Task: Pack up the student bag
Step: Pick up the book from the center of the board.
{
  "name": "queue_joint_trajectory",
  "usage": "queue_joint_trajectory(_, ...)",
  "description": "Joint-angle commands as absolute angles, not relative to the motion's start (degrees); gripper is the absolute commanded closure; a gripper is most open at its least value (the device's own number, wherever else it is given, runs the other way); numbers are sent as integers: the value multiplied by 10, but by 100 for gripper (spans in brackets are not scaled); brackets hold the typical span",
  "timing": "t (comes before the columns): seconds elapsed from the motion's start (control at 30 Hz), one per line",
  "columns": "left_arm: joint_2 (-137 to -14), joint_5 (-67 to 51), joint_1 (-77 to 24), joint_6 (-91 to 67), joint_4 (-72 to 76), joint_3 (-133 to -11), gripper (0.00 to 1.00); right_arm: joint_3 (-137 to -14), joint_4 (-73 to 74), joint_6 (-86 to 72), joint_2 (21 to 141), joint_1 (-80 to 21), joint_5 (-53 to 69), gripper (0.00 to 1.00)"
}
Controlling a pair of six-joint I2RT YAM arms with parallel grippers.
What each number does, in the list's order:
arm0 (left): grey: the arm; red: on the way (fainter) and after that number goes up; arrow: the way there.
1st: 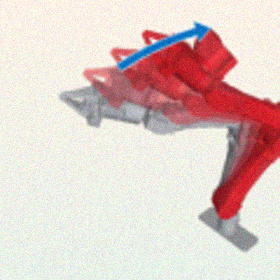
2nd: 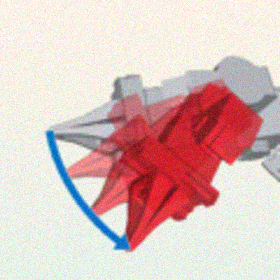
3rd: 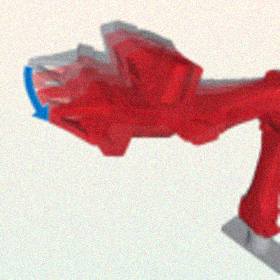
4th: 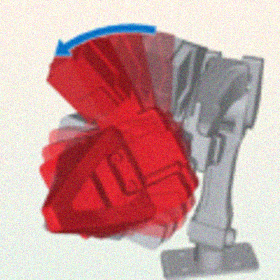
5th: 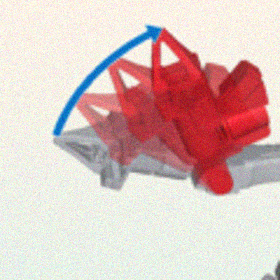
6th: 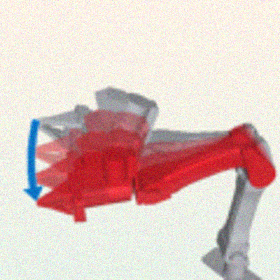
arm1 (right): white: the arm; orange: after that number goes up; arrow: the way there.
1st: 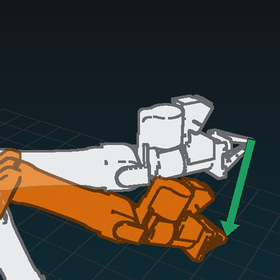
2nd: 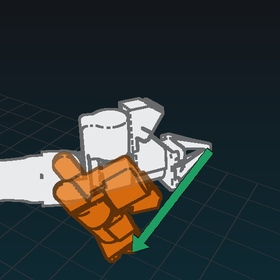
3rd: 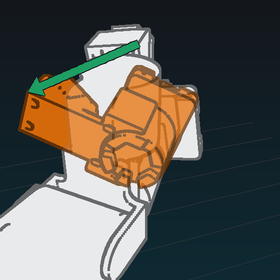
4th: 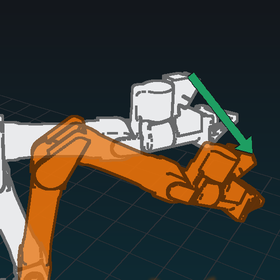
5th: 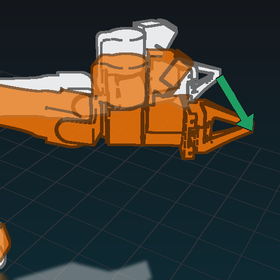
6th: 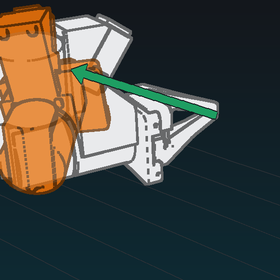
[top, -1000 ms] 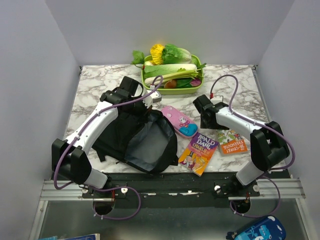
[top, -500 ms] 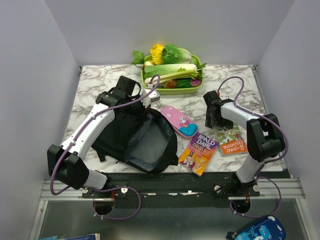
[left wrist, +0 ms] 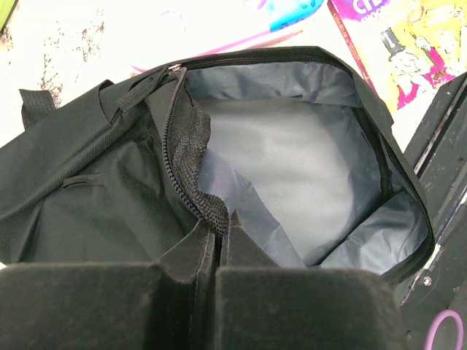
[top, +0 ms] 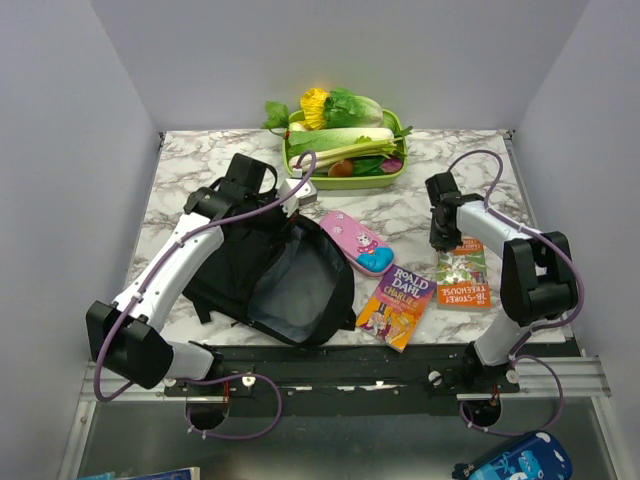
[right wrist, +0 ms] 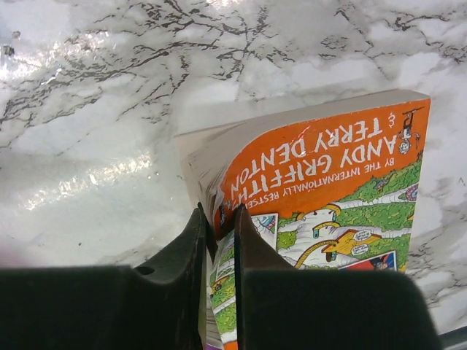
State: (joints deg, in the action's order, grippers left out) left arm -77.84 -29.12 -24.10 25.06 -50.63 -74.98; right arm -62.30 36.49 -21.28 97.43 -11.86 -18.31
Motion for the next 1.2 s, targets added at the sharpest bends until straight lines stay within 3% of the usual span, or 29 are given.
queue_joint_trajectory(0.0, -746, -303, -238, 258, -479, -737, 100, -606, 344, -211, 995, -112, -98, 99)
queue_joint_trajectory(0.2, -734, -294, -238, 257, -468, -726, 100, -588, 317, -204, 948, -112, -74, 99)
queue_joint_trajectory(0.37, -745, -286, -238, 237, -458, -734, 100, -580, 284, -166, 783, -150, -118, 99)
queue_joint_trajectory(0.6, -799, -264, -235, 210, -471, -817, 100, -608, 261, -78, 637, -236, -136, 99)
queue_joint_trajectory(1.0, -831, -264, -223, 221, -487, -853, 100, -648, 242, 75, 496, -409, -177, 99)
queue_joint_trajectory(1.17, -836, -263, -222, 222, -481, -831, 100, -673, 231, 99, 460, -428, -92, 99)
